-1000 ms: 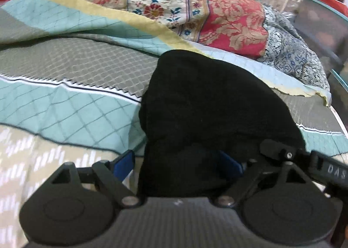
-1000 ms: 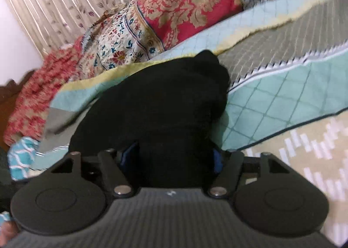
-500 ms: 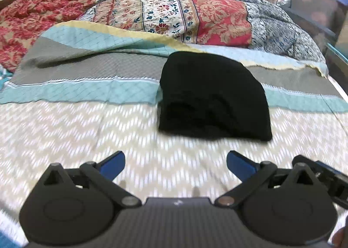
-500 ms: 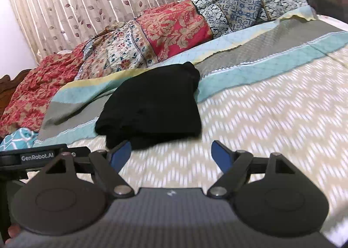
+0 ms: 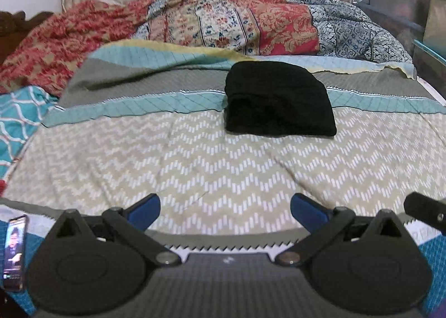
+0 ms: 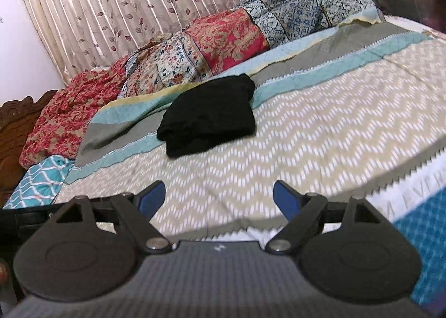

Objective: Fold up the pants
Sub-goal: 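Place the folded pants on the bedspread and withdraw both grippers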

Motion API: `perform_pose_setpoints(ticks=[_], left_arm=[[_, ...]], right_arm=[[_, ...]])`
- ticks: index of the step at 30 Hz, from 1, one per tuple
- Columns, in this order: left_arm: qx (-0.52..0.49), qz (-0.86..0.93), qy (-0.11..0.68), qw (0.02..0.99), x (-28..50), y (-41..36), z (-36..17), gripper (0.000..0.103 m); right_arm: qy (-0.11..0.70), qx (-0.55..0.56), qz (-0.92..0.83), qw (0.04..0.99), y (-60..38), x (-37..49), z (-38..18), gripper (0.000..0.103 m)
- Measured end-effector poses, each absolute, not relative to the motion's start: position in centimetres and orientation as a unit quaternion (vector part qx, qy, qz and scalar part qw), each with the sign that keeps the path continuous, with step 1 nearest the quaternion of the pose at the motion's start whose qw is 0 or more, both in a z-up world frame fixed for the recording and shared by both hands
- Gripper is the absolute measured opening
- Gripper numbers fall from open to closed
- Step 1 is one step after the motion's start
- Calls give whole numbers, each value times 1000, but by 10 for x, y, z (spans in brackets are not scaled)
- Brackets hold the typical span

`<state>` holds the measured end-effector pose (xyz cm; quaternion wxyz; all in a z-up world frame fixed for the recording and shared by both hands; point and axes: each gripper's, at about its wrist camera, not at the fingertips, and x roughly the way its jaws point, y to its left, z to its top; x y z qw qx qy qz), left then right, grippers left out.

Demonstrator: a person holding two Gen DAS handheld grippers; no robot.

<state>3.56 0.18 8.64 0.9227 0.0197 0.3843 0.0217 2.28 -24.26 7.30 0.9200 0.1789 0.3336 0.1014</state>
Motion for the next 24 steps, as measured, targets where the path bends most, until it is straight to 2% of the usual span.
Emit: perform_pose_setpoints(ticks=[10, 16, 24], left_arm=[[71, 77, 326, 940, -1, 4, 102, 103], [83, 103, 262, 956, -17, 7, 113, 103], [94, 98, 244, 960, -17, -8, 117, 103]], right_arm=[[344, 180, 104, 916, -239, -10, 69, 87], [349, 174, 89, 916, -240, -19, 69, 87], [340, 163, 78, 923, -240, -32, 73, 88]])
